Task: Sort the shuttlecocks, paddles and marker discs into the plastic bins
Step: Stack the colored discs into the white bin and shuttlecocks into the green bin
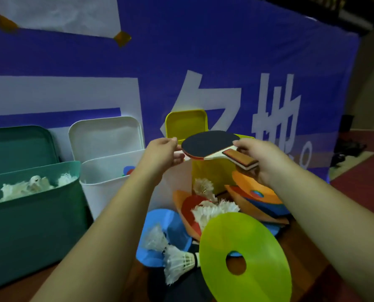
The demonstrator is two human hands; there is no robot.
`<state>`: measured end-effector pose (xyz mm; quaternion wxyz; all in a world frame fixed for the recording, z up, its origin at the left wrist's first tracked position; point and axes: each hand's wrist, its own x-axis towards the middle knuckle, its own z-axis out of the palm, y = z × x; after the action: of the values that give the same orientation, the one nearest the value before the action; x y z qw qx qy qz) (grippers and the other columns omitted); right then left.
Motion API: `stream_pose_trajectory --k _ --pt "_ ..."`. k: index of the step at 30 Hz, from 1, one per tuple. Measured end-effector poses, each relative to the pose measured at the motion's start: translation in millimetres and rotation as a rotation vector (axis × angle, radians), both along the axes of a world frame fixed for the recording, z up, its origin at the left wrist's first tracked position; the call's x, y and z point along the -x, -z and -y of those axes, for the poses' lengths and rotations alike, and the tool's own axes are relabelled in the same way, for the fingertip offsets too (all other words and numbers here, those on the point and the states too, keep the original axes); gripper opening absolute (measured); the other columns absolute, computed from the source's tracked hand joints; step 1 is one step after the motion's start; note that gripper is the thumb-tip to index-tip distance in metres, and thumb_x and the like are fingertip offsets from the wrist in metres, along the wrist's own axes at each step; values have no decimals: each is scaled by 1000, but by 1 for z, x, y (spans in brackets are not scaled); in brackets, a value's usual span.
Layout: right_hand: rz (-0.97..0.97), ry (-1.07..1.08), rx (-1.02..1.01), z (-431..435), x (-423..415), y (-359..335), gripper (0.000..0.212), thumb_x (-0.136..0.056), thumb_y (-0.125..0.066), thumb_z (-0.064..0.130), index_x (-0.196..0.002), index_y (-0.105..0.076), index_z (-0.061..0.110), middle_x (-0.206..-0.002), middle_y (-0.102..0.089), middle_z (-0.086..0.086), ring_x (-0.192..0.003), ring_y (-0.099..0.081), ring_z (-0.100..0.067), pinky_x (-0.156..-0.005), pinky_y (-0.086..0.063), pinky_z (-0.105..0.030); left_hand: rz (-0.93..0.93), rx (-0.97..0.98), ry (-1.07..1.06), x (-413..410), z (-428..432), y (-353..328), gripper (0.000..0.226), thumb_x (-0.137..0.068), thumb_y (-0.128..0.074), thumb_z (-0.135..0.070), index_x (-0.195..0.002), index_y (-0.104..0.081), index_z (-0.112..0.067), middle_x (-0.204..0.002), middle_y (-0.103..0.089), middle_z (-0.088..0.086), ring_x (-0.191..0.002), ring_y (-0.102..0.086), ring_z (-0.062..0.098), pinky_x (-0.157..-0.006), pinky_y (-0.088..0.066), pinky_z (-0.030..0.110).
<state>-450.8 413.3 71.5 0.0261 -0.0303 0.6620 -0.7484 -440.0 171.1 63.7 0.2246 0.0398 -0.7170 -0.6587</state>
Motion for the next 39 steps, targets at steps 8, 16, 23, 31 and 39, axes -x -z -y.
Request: stream_pose_trajectory --k 8,16,23,31,39 --pt "-18 114 48 -1 122 -10 14 -103 -67 22 -113 -67 12 -96 -77 -7 -84 -75 -16 -65 -56 -29 40 1085 -76 66 -4 13 53 -108 -51 -28 -159 -39 -33 -163 -42 -6 -148 -43 21 -117 -37 38" --pt "71 155 -107 36 199 -12 17 -104 -63 18 -113 -69 4 -81 -68 -6 -60 -59 -10 -51 -48 -25 39 1400 -116 75 2 35 60 -108 -43 -29 -160 -20 -51 -166 -29 -25 -140 -51 15 -106 -51 42" --pt "33 83 -185 60 201 1 25 -107 -49 9 -126 -64 2 -96 -72 -9 -57 -56 -11 -41 -49 -20 37 1413 -55 79 8 32 63 -107 -45 -30 -162 -19 -47 -169 -20 -24 -150 -39 13 -115 -44 40" --pt "-151 75 -187 26 157 18 22 -108 -53 18 -120 -70 9 -108 -77 -6 -65 -60 -15 -43 -50 -23 55 1549 -102 65 -4 28 59 -107 -47 -35 -163 -28 -35 -170 -26 -8 -150 -33 24 -117 -40 47" --pt "-283 -72 -688 -31 80 34 15 -103 -63 31 -106 -76 24 -99 -78 2 -85 -71 -20 -66 -60 -36 140 1520 140 19 -46 4 51 -104 -54 -48 -150 -52 -27 -150 -53 -2 -135 -51 23 -109 -43 35"
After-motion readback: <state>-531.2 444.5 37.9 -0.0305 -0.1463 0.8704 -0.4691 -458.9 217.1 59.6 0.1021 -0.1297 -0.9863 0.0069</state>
